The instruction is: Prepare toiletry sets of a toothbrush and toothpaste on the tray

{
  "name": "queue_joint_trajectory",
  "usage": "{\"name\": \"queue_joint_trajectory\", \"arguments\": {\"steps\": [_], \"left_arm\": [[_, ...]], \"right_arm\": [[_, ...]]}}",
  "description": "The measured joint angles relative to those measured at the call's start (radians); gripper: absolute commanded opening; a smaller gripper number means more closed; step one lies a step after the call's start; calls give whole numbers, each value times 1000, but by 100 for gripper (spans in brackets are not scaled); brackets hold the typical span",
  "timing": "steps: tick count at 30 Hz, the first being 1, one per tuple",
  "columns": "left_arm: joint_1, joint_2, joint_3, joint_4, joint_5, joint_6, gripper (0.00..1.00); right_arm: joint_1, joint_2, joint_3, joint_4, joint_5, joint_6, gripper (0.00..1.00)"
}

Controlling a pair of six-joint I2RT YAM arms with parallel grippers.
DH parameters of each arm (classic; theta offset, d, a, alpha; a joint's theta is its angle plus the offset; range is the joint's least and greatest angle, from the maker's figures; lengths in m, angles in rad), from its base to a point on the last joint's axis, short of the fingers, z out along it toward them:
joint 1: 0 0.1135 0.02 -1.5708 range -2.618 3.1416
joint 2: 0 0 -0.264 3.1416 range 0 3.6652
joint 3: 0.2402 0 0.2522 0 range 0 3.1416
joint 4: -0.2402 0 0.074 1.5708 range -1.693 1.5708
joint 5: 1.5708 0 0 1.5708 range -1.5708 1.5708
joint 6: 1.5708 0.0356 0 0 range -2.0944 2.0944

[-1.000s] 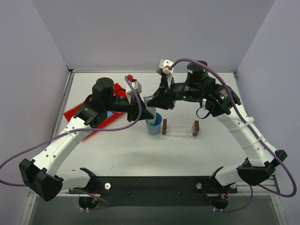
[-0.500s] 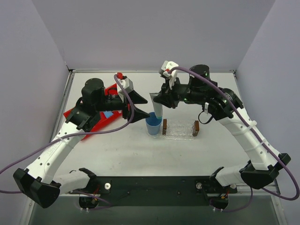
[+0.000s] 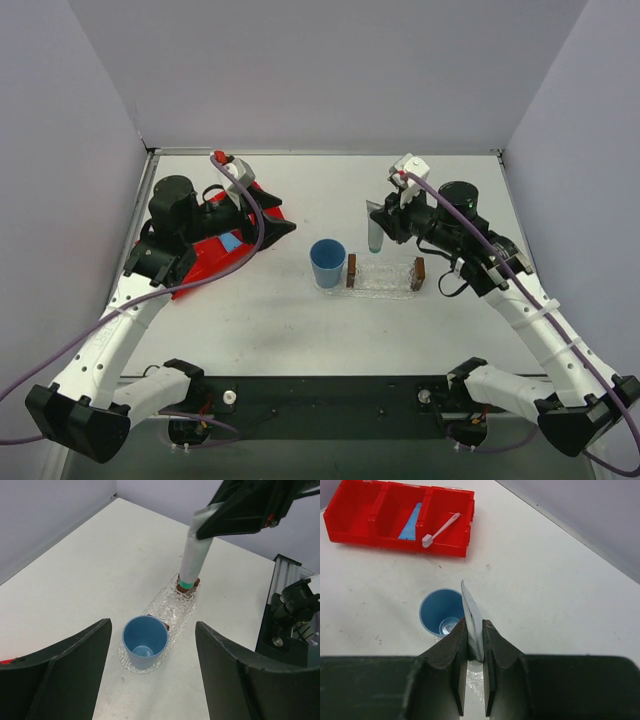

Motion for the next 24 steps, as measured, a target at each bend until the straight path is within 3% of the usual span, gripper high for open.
{"name": "queue_joint_trajectory", "arguments": {"steps": [9, 24], "left_arm": [[52, -2, -53, 54, -94, -40, 78], [136, -19, -143, 125, -147, -74, 78]], "right_arm": [[-13, -145, -280, 182, 130, 16, 0], [-22, -265, -524, 331, 361, 27, 0]]}}
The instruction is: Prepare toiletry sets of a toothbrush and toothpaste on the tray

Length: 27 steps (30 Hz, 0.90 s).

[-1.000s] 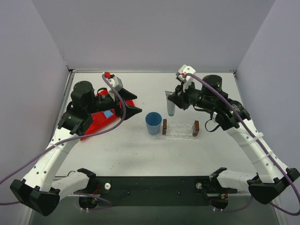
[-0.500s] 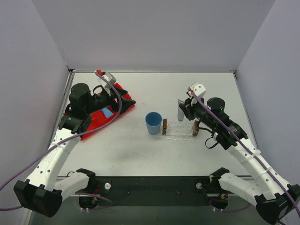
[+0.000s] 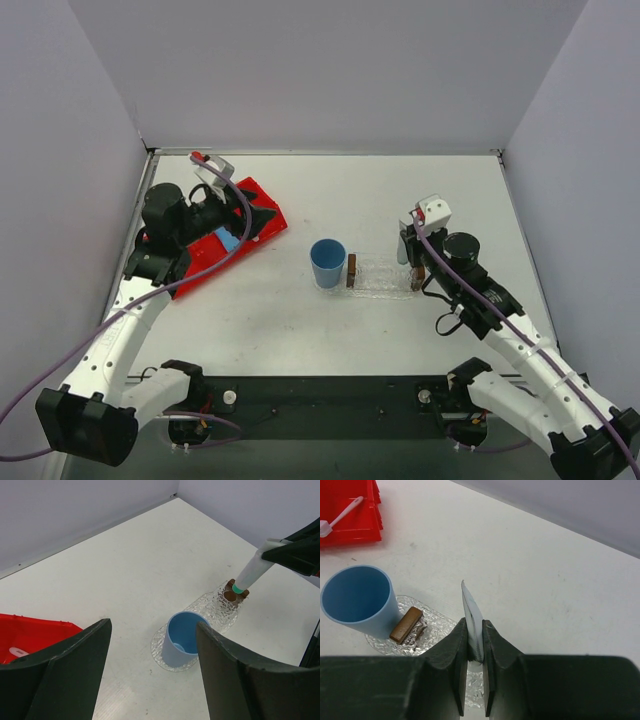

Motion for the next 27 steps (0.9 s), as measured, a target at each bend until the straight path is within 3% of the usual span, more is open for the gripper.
{"name": "queue_joint_trajectory", "arguments": {"steps": [27], "left_arm": [[86, 38, -41, 69, -20, -44, 78]], "right_arm": [[-45, -9, -110, 50, 98, 87, 0]]}}
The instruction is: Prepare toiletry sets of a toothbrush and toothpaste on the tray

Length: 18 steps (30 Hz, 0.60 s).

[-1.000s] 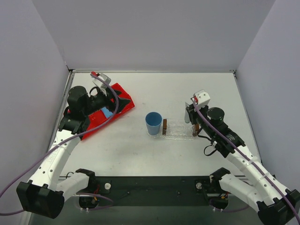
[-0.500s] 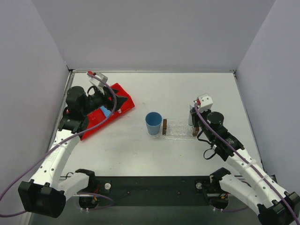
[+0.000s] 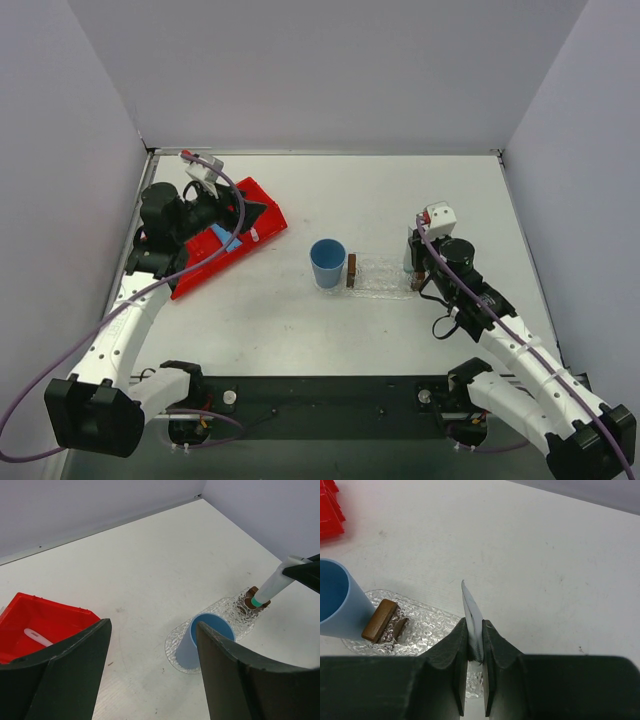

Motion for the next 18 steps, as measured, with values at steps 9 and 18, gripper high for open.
{"name": "queue_joint_trajectory", "arguments": {"steps": [9, 18], "left_arm": [[2, 2, -8, 6, 0, -12, 78], [2, 2, -10, 18, 1, -17, 78]], "right_arm": [[-12, 5, -21, 14, -3, 3, 0], [-20, 6, -23, 27, -16, 15, 0]]}}
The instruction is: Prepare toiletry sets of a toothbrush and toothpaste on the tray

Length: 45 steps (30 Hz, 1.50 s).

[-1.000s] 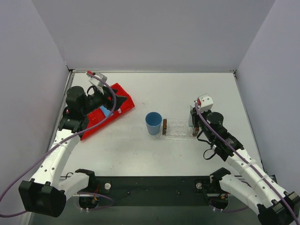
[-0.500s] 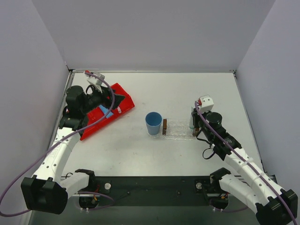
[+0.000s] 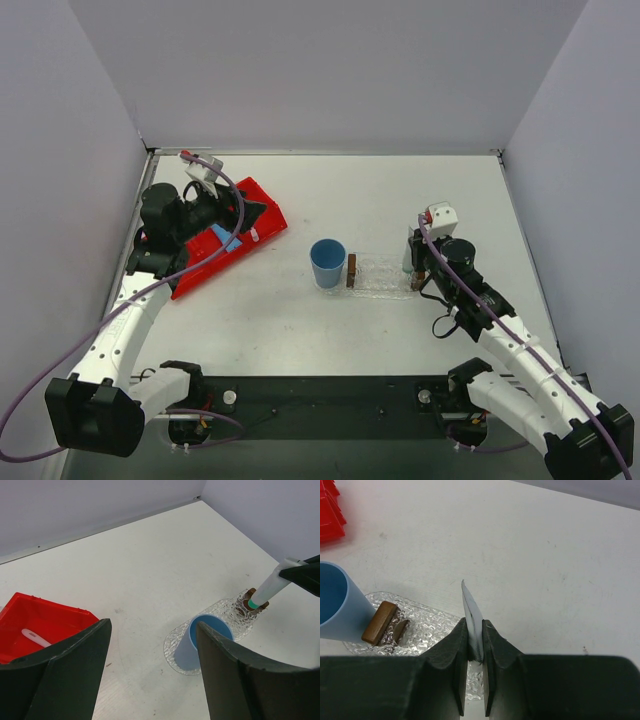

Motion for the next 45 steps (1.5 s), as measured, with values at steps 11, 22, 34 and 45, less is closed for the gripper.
{"name": "queue_joint_trajectory", "arguments": {"steps": [11, 22, 34, 45], "left_arm": [[2, 2, -3, 8, 1, -1, 78], [7, 2, -4, 18, 8, -4, 78], [8, 2, -13, 23, 13, -8, 78], [9, 2, -13, 24, 21, -8, 78]], "right_arm": [[0, 19, 0, 18, -15, 15, 0], [0, 29, -1, 21, -16, 15, 0], [-5, 34, -11, 28, -20, 15, 0], [-5, 49, -20, 36, -20, 23, 0]]}}
